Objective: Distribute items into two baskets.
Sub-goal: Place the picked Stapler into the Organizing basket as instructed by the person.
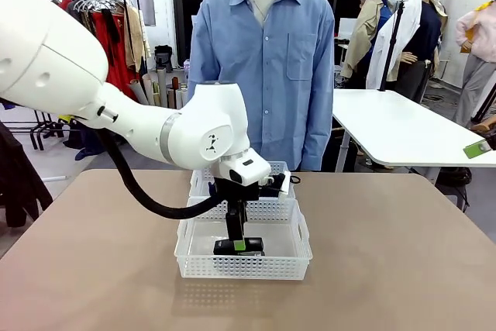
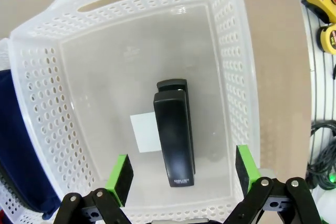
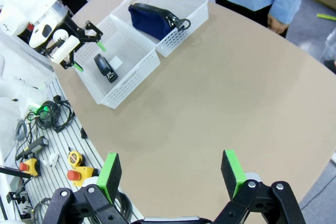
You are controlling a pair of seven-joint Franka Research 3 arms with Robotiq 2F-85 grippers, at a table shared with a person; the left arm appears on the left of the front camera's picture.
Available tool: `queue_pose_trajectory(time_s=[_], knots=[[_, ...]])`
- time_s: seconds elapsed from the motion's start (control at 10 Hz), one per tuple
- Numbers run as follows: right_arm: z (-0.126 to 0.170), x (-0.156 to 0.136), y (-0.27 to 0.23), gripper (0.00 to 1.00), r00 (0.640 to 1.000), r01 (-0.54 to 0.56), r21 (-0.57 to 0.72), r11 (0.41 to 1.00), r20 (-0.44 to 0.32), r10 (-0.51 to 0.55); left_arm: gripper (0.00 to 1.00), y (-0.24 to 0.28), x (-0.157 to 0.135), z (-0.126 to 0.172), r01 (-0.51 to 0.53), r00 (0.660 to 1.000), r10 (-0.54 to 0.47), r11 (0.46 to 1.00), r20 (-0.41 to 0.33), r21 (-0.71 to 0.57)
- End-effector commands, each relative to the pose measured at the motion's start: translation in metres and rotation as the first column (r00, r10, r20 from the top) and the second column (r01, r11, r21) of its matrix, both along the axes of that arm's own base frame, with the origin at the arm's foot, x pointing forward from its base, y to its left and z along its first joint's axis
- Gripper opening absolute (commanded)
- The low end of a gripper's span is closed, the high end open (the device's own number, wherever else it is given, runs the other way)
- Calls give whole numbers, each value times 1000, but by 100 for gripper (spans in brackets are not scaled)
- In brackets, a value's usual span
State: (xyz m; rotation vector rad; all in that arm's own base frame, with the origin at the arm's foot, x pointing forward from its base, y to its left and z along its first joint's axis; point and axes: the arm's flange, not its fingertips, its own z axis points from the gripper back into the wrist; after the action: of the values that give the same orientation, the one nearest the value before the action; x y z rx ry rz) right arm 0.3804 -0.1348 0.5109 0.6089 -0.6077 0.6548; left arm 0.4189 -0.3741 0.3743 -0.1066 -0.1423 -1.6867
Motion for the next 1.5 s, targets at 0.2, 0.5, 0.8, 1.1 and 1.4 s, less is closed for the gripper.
queue_pose_trajectory(time_s=[0.2,0.5,0.8,1.1,1.4], knots=[[1,0,-1,100,1000,-1,-3,1000,1,1,100,2,-3,8,0,1000,0,1000,9,-2],[1,0,-1,100,1000,-1,-3,1000,1,1,100,2,-3,8,0,1000,0,1000,9,-2],[1,0,-1,100,1000,-1,-3,1000,1,1,100,2,-3,8,0,1000,0,1000,9,-2],[1,0,-1,100,1000,-1,-3,1000,1,1,100,2,-3,8,0,1000,0,1000,9,-2],[1,0,-1,100,1000,-1,-3,1000,1,1,100,2,-3,8,0,1000,0,1000,9,-2]])
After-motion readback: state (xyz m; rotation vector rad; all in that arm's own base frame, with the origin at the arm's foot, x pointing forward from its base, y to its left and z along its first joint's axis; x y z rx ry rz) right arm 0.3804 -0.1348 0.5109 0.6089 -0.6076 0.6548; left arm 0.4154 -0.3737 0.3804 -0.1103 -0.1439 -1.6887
